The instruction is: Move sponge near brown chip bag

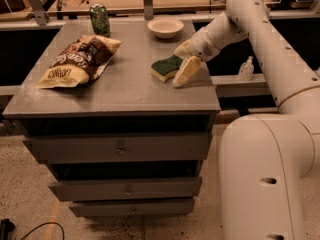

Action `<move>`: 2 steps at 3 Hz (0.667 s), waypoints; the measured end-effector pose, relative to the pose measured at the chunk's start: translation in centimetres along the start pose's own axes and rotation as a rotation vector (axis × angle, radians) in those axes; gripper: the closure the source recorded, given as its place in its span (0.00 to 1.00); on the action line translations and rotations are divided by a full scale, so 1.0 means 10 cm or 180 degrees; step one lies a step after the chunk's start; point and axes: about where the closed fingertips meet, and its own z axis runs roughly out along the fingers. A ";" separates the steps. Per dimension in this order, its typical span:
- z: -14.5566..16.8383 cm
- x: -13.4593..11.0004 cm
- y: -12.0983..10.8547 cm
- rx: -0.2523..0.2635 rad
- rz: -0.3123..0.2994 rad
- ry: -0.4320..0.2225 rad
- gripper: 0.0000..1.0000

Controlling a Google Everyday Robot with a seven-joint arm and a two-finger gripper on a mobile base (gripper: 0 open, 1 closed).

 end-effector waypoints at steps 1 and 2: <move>0.09 0.04 -0.02 0.0008 0.0039 -0.0043 0.42; 0.07 0.01 -0.02 0.0008 0.0039 -0.0043 0.64</move>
Offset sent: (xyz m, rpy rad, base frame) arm -0.0042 0.0009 -0.0264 0.0682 0.0260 -0.0376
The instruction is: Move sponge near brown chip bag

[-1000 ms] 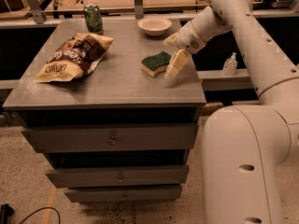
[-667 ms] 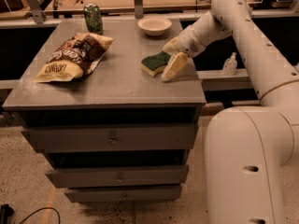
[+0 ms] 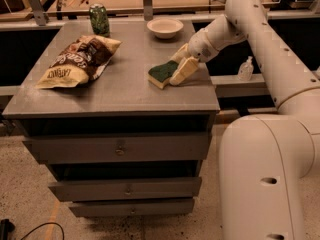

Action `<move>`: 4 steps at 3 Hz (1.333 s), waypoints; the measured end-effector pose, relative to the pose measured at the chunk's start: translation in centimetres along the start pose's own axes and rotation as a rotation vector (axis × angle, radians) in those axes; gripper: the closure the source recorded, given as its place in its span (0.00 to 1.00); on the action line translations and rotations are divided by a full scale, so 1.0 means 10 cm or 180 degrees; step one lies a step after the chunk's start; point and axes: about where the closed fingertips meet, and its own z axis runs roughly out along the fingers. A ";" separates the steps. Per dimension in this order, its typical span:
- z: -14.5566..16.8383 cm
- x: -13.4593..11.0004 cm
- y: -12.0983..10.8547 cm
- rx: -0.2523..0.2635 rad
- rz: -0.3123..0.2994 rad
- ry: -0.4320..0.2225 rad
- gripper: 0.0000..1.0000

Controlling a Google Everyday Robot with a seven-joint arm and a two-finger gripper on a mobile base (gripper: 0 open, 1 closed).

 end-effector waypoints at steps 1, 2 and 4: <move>-0.02 -0.02 0.00 0.0000 0.0001 -0.0001 0.88; -0.01 -0.06 0.01 0.0012 0.0001 -0.0020 1.00; 0.13 -0.26 -0.08 0.0097 0.0195 -0.0133 1.00</move>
Offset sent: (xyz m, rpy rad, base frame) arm -0.0570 0.0582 0.0191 0.0824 -0.0757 -0.0008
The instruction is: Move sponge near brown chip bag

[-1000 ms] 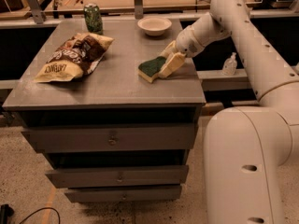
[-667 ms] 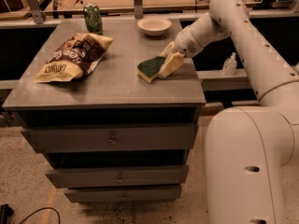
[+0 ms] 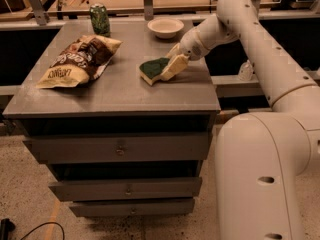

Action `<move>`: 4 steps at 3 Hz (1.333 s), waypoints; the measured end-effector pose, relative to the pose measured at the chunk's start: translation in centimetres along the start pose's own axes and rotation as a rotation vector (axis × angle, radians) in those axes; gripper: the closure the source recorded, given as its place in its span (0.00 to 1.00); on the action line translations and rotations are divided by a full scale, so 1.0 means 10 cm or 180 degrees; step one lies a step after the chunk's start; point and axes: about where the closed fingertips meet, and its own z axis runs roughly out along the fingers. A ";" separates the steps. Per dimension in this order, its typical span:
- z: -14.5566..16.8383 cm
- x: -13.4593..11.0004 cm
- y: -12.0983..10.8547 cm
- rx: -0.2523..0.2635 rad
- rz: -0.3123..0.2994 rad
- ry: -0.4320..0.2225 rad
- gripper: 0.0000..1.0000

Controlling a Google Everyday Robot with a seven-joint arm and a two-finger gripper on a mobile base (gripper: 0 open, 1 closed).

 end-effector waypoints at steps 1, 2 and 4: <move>0.22 -0.18 -0.08 0.0104 0.0407 -0.0070 1.00; 0.41 -0.35 -0.11 0.0212 0.0700 -0.0030 1.00; 0.61 -0.50 -0.07 0.0232 0.0775 0.0065 0.82</move>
Offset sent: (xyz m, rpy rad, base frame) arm 0.0221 0.0798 0.0030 0.0351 0.1546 -0.3237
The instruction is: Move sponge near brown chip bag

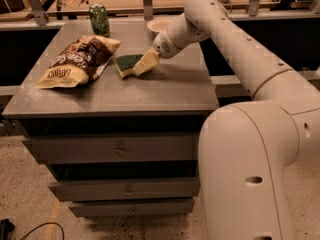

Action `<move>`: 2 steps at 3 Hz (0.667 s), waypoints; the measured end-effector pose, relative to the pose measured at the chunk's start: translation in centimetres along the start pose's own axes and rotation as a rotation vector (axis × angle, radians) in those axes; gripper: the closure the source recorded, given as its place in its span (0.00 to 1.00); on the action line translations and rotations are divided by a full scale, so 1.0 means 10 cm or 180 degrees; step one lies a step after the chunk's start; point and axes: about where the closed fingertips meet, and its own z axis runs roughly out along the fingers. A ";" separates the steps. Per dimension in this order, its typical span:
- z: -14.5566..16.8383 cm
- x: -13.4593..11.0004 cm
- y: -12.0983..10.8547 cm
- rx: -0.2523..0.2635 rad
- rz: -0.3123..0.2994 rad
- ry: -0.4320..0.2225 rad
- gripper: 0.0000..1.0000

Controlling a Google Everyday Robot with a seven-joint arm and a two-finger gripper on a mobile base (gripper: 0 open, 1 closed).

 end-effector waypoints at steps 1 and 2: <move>0.06 -0.04 0.02 0.0017 -0.0041 0.0036 0.59; 0.06 -0.04 0.02 0.0017 -0.0041 0.0036 0.36</move>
Offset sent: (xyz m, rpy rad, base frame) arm -0.0004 0.0751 -0.0124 -0.1834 -0.1350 0.0666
